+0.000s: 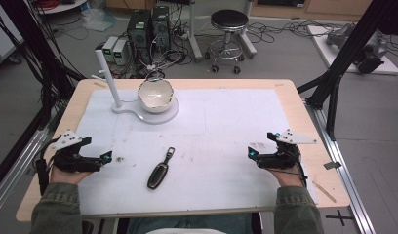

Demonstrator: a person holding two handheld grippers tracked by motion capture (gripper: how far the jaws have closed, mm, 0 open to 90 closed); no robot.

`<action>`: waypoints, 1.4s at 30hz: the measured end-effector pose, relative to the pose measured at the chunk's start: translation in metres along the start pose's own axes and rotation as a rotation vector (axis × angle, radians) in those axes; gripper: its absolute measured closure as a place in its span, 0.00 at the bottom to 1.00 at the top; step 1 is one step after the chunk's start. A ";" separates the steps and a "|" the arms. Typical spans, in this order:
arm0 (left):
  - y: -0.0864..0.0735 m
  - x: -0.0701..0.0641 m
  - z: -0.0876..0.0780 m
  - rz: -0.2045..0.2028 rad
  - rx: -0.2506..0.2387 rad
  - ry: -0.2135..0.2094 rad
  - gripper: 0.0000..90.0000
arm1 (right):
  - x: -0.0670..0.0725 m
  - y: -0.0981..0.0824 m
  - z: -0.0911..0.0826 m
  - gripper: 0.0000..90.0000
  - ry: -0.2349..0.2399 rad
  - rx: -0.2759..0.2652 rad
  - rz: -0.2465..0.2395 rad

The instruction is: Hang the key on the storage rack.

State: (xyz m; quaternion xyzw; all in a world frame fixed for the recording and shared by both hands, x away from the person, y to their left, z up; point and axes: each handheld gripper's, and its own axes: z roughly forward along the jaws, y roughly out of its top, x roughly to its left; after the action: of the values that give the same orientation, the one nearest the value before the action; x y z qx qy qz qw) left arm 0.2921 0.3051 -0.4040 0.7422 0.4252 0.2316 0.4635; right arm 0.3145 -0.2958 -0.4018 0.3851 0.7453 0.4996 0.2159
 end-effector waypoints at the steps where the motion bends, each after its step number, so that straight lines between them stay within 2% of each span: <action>1: 0.000 0.000 0.000 -0.001 -0.002 0.001 0.02 | 0.000 0.000 0.001 0.02 0.001 0.005 0.001; 9: 0.000 -0.001 0.001 0.004 0.006 0.003 0.02 | 0.001 -0.002 0.003 0.02 0.007 0.025 -0.006; 23: -0.001 -0.001 0.004 0.005 0.028 0.000 0.02 | 0.000 -0.003 0.005 0.02 0.014 0.030 -0.011; 30: -0.001 -0.003 0.006 0.016 0.045 0.011 0.02 | -0.001 -0.003 0.004 0.02 0.025 0.012 0.017; 33: 0.003 -0.007 0.009 0.028 0.047 0.015 0.02 | -0.001 -0.002 0.004 0.02 0.030 0.007 0.020; 38: 0.014 -0.018 0.015 0.061 0.054 0.011 0.02 | 0.000 0.000 0.006 0.02 0.027 0.005 -0.004; 42: 0.027 -0.030 0.027 0.107 0.087 -0.024 0.02 | 0.002 0.000 0.011 0.02 0.025 0.023 -0.030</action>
State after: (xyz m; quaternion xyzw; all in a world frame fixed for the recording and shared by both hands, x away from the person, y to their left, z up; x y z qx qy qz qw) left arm 0.3073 0.2604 -0.3913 0.7859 0.3890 0.2286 0.4228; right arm 0.3208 -0.2875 -0.4057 0.3701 0.7593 0.4925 0.2096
